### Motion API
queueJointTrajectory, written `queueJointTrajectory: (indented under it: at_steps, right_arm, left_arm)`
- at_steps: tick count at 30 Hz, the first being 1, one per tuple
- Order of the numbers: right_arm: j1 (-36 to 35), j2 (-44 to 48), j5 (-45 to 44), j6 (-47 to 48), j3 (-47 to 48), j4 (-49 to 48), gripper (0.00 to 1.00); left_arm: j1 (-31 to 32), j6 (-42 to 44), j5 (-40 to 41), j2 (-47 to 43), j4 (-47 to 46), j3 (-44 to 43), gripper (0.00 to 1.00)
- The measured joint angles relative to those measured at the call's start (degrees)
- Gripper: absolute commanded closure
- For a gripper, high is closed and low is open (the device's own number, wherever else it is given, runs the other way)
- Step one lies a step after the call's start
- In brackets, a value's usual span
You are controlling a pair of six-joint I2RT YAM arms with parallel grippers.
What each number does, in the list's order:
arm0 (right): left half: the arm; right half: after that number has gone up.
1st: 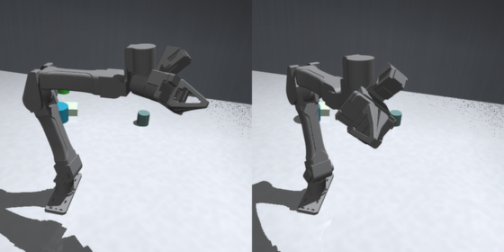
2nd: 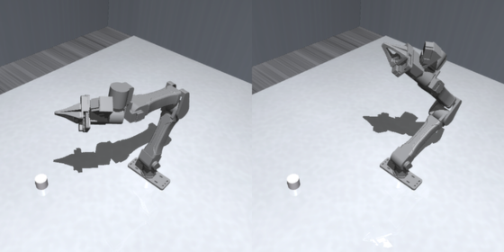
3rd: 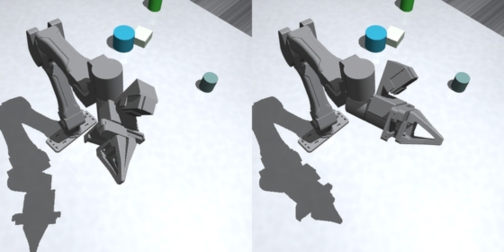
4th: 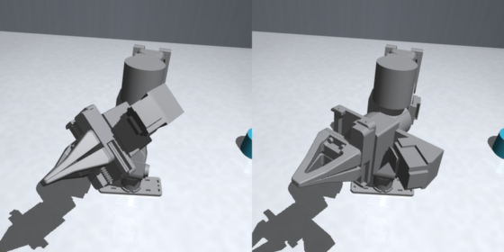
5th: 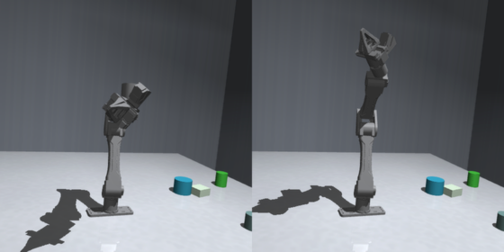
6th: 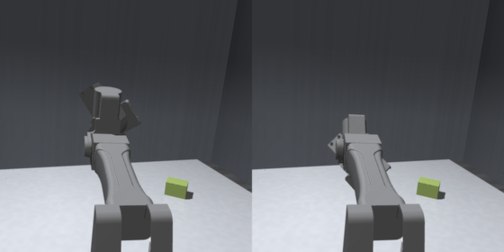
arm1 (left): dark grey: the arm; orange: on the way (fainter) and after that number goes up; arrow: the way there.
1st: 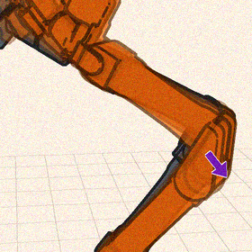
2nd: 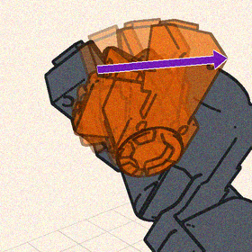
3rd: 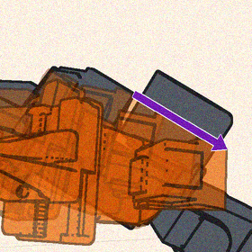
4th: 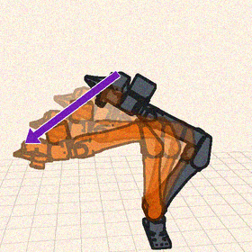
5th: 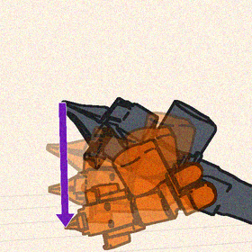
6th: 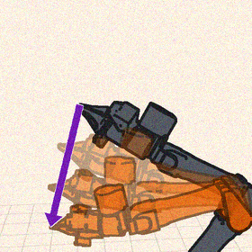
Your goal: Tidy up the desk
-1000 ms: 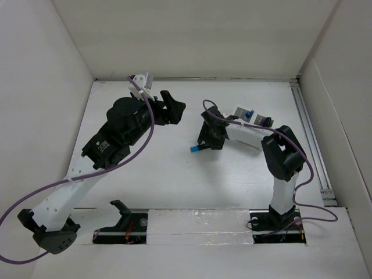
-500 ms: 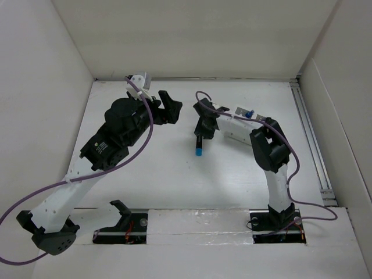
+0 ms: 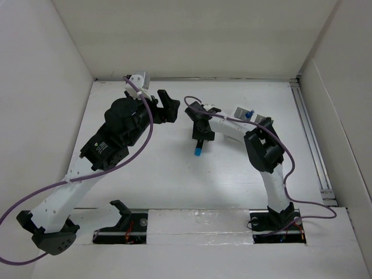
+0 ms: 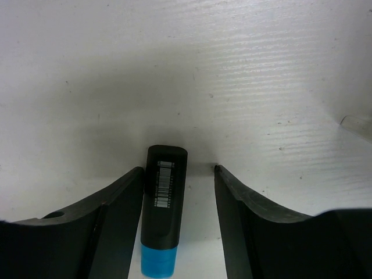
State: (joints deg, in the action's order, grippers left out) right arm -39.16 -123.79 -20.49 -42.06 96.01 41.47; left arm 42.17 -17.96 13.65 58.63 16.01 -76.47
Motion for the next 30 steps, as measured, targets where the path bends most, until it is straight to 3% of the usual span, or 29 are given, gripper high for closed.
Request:
queueJointTrajectory:
  at_steps: [4, 6, 11, 14, 23, 30]
  right_arm:
    - [-0.3, 0.0, -0.2, 0.5, 0.0, 0.5, 0.43]
    - [-0.3, 0.0, -0.1, 0.5, 0.0, 0.5, 0.5]
    - [-0.3, -0.1, -0.1, 0.5, 0.1, 0.5, 0.8]
    - [-0.3, -0.1, 0.0, 0.3, 0.0, 0.5, 0.94]
    - [-0.1, 8.5, 4.1, 0.0, -7.8, -2.4, 0.99]
    - [5.8, 28.7, 6.9, 0.1, -11.7, -5.2, 0.99]
  left_arm:
    - [0.0, 0.2, 0.2, 0.0, -0.2, 0.0, 0.23]
    - [0.0, 0.3, 0.3, 0.0, -0.3, 0.0, 0.23]
    - [0.0, 0.3, 0.3, 0.0, -0.3, 0.0, 0.23]
    - [0.0, 0.3, 0.4, 0.0, -0.3, 0.0, 0.23]
    - [0.0, -0.1, 0.2, 0.0, -0.3, 0.0, 0.23]
    - [0.0, -1.2, -1.3, 1.6, -0.5, 0.0, 0.24]
